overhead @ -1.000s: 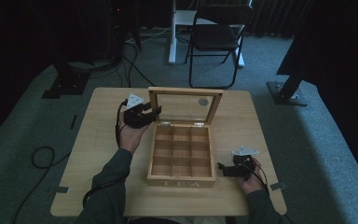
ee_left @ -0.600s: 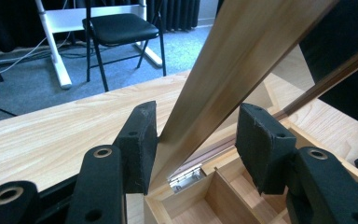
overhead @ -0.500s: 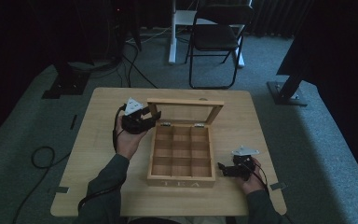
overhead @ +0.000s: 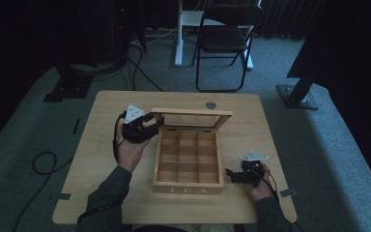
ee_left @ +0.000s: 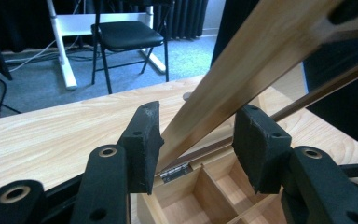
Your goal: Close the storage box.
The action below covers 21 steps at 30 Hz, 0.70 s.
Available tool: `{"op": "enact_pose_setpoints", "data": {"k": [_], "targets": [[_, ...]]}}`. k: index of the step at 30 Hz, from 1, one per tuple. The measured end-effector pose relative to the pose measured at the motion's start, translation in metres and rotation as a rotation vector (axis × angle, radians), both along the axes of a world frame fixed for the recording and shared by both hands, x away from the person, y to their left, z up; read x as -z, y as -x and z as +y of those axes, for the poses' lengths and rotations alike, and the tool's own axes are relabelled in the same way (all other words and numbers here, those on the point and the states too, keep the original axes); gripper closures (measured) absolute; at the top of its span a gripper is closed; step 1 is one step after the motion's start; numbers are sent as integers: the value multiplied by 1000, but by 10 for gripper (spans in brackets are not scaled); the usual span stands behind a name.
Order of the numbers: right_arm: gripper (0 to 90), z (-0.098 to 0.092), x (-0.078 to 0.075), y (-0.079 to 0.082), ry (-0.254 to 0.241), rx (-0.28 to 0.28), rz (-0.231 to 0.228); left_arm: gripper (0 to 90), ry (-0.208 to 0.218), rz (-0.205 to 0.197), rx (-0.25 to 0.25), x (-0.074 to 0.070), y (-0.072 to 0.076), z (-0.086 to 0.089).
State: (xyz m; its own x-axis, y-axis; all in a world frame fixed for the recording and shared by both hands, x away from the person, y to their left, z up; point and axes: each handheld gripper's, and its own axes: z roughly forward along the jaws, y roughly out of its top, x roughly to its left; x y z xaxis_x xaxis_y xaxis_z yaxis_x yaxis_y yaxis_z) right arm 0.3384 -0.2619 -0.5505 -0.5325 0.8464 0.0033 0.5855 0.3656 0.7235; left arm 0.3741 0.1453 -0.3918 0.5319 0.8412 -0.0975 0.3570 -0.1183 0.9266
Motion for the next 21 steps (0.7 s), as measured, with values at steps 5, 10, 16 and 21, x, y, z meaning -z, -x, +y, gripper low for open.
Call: {"op": "enact_pose_setpoints", "data": {"k": [5,10,16,21], "targets": [[119,0,0,0,0,0,0,508,-8,-3,-5,1,4,-1],[120,0,0,0,0,0,0,509,-9,-3,-11,2,8,-2],[119,0,0,0,0,0,0,510,-14,-12,-15,0,15,-2],[120,0,0,0,0,1,0,510,-11,-10,-18,0,19,-2]]}}
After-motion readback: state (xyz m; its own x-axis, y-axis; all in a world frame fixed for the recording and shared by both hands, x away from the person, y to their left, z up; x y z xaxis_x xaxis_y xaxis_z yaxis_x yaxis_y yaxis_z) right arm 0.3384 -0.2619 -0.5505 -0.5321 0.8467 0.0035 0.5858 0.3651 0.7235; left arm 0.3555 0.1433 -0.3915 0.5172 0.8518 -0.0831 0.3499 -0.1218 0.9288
